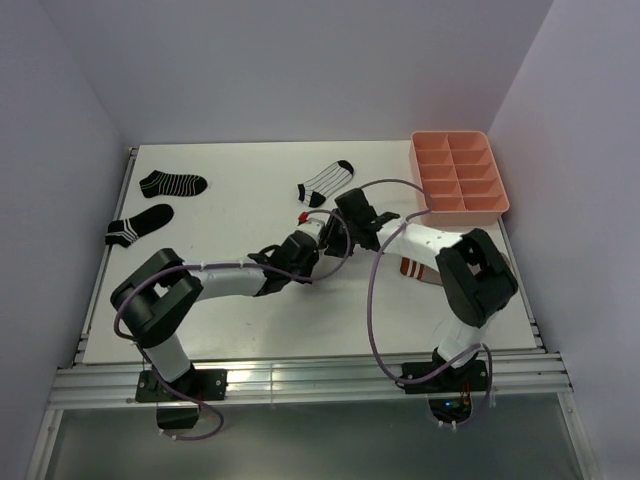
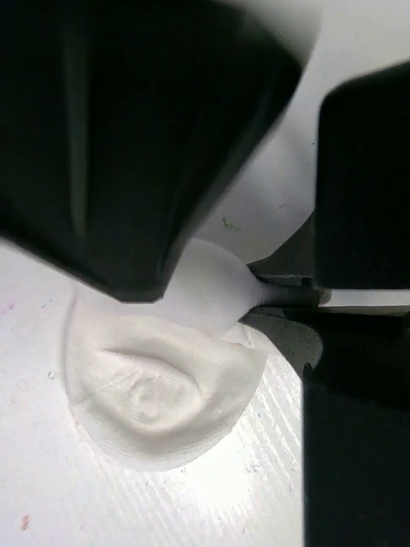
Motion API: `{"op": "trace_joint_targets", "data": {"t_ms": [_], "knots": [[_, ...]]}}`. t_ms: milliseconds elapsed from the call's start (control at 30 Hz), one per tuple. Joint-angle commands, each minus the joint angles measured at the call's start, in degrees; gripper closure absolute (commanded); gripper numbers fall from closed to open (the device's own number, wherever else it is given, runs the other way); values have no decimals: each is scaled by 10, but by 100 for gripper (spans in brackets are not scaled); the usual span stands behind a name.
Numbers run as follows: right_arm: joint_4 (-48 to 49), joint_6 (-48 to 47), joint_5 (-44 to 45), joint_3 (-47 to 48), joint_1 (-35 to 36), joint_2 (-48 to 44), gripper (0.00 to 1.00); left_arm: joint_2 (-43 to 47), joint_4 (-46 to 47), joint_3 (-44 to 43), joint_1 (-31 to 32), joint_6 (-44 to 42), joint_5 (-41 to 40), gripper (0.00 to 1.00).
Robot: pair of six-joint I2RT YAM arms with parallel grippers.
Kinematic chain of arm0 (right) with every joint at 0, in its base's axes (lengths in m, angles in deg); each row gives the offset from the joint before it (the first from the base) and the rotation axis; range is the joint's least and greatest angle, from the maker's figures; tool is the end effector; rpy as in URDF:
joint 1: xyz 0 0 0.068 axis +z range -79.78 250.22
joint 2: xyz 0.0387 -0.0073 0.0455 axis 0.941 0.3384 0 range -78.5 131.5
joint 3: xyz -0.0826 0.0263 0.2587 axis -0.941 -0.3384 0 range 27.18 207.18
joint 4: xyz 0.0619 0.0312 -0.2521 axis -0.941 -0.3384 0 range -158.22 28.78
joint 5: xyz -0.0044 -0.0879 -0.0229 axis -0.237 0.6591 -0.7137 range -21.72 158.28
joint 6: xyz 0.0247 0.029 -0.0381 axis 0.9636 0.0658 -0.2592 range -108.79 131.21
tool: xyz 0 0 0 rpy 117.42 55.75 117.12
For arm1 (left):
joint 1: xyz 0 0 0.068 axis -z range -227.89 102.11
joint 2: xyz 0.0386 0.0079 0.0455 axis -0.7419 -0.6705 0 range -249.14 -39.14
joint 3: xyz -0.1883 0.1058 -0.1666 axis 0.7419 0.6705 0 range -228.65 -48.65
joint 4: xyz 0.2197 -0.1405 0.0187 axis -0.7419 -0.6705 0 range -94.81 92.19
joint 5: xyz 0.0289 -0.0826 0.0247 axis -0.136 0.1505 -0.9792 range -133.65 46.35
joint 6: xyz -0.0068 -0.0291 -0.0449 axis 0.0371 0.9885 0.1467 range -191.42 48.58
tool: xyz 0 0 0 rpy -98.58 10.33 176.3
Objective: Roll the socks
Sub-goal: Roll the sock at the center of the board.
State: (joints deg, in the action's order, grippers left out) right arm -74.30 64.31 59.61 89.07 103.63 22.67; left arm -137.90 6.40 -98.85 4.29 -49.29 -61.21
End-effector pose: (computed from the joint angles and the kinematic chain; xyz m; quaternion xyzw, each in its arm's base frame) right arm 0.3021 0.2057 0.1775 0.1374 0.9341 0.2726 0.1852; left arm 0.2198 -0.2656 0.1550 0.1790 0.8951 -0.1194 0.3905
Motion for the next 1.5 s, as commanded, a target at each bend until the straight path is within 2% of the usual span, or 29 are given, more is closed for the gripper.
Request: {"op": "trace_joint_targets", "data": {"t_ms": [0,133,267,467,833,1033,1133,1167,1233,1267,1333,1400,1467], "knots": [[79,9,22,-23,-7,-78,55,23,-29,26,-43,55,168,100],[129,26,30,-86,-18,-115,49,18,-28,29,-94,90,307,99],[161,26,30,-115,-19,-124,45,-7,-22,26,-133,120,406,99],[216,45,23,-178,-18,-128,41,-48,-27,17,-195,170,509,99],[296,78,-8,-216,-12,-71,38,-114,-40,-7,-229,205,553,99],[285,90,-11,-194,-11,-29,39,-132,-59,-13,-235,206,551,99],[252,86,-1,-179,-9,-22,47,-136,-59,-14,-236,207,550,99],[241,85,2,-175,-7,-19,54,-137,-60,-16,-237,207,550,99],[211,79,7,-159,-7,-13,62,-137,-64,-17,-237,204,541,98],[199,76,9,-154,-6,-10,71,-136,-67,-19,-237,202,537,97],[159,66,16,-133,-5,-4,81,-133,-81,-22,-237,194,525,94],[119,55,20,-110,-4,3,100,-128,-96,-28,-237,185,510,88],[75,45,26,-85,-3,12,100,-120,-105,-32,-236,178,485,81]]}}
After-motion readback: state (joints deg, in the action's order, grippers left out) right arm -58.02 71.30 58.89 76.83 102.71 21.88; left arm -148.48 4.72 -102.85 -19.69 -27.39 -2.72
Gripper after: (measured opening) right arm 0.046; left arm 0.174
